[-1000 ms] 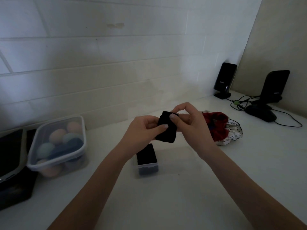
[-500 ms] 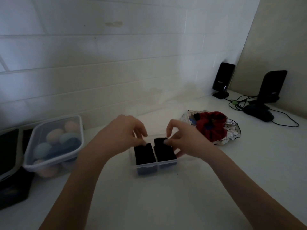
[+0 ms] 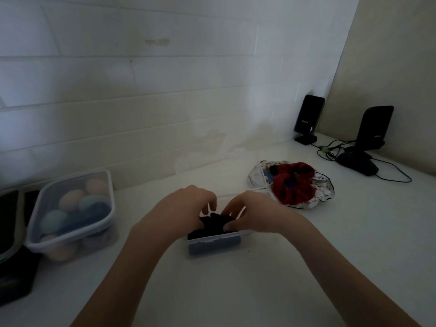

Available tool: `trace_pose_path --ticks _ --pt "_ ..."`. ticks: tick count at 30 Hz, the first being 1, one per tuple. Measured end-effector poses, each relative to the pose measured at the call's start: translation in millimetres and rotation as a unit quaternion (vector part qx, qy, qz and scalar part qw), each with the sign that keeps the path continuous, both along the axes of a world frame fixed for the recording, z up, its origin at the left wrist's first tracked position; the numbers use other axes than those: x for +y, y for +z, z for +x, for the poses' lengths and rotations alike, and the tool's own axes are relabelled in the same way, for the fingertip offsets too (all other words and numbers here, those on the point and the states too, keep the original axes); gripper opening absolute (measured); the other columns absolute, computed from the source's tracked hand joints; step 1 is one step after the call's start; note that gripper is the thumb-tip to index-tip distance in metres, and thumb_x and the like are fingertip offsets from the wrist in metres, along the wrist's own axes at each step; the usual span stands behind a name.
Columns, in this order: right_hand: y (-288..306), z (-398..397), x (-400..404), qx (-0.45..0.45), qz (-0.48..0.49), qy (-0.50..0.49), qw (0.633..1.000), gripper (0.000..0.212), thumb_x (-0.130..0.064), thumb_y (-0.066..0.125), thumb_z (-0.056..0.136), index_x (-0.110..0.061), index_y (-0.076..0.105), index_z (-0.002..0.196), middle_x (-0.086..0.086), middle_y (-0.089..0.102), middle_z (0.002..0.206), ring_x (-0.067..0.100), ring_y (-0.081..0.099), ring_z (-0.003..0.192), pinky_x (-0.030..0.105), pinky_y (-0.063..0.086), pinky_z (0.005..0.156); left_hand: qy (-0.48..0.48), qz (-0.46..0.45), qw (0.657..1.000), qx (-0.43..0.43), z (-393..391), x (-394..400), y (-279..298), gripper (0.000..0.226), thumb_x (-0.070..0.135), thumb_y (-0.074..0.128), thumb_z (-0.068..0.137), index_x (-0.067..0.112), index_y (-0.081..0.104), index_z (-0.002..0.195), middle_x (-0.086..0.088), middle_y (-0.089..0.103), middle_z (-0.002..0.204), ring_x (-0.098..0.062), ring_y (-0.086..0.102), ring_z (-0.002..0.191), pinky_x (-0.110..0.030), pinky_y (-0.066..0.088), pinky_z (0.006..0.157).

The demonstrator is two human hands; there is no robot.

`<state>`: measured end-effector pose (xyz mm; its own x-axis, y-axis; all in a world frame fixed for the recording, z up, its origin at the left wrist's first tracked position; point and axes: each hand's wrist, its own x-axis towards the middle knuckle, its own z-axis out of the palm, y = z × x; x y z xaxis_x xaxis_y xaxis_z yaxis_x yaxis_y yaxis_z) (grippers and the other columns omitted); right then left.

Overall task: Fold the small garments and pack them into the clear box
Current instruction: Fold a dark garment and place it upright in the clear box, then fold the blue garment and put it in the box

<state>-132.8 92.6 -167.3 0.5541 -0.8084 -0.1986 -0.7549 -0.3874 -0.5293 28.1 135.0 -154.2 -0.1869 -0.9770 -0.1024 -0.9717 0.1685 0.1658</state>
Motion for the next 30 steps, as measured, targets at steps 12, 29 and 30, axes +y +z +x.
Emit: trace_pose_path --ticks 12,29,30 --pt "1 -50 -7 -0.245 -0.26 -0.229 0.905 0.01 -0.013 0.062 0.085 -0.013 0.071 0.09 -0.005 0.061 0.069 -0.002 0.052 0.057 0.005 0.037 0.055 -0.013 0.006 1.0 -0.014 -2 -2 -12 0.038 0.003 0.051 0.082 0.024 0.067 0.11 -0.004 0.06 0.121 -0.02 0.06 0.103 -0.026 0.046 0.085" --pt "-23 -56 -102 0.166 -0.207 -0.179 0.948 0.027 -0.007 0.046 0.092 -0.007 0.061 0.114 0.014 0.062 0.119 0.03 0.056 0.108 0.034 0.045 0.088 0.02 -0.102 0.994 0.042 -8 -3 -18 0.026 0.014 0.047 0.084 0.017 0.07 0.095 -0.006 0.07 0.102 -0.025 0.062 0.092 -0.032 0.05 0.079" --pt "-22 -56 -105 0.165 -0.202 -0.176 0.949 0.025 -0.012 0.046 0.093 -0.007 0.061 0.113 0.015 0.063 0.117 0.03 0.057 0.107 0.034 0.045 0.085 0.019 -0.106 0.993 0.039 -9 -3 -19 0.025 0.014 0.046 0.085 0.017 0.069 0.095 -0.006 0.069 0.102 -0.024 0.062 0.092 -0.032 0.049 0.079"
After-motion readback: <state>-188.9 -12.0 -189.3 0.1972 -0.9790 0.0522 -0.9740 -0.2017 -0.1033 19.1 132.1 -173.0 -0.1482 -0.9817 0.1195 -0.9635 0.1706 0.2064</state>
